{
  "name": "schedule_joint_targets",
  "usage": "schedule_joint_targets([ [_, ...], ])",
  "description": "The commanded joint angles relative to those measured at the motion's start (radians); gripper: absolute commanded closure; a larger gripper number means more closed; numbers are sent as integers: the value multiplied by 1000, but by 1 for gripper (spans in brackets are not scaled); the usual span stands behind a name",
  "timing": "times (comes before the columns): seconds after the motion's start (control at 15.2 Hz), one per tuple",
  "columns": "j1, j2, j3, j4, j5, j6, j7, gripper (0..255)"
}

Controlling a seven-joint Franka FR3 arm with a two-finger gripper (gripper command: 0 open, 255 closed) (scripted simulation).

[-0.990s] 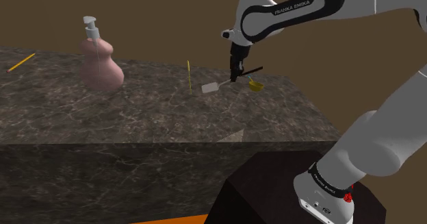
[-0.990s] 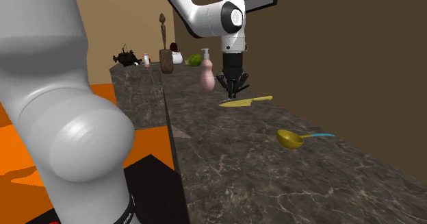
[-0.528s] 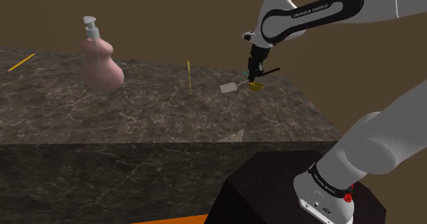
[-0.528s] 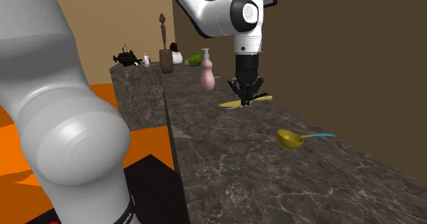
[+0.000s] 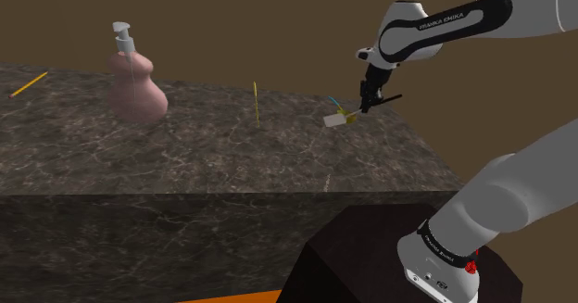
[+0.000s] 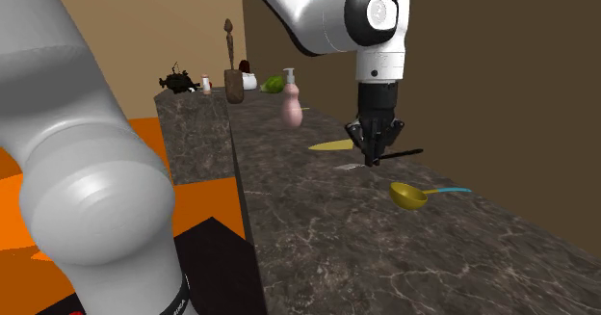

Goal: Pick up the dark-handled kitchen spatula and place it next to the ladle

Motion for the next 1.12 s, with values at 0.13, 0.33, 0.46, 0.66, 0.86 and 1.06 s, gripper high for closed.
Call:
schedule_joint_targets([
  [0.13, -50, -25, -66, -18, -28, 3, -98, 255],
  [0.33, -86, -29, -117, -19, -47, 7, -172, 255],
  [0.46, -108, -26, -151, -13, -57, 11, -223, 255],
  [0.66, -140, -12, -204, 4, -67, 16, -302, 255],
  [0.86, -169, 12, -258, 32, -70, 22, -384, 255],
  [1.06, -176, 35, -276, 25, -66, 53, -407, 255],
])
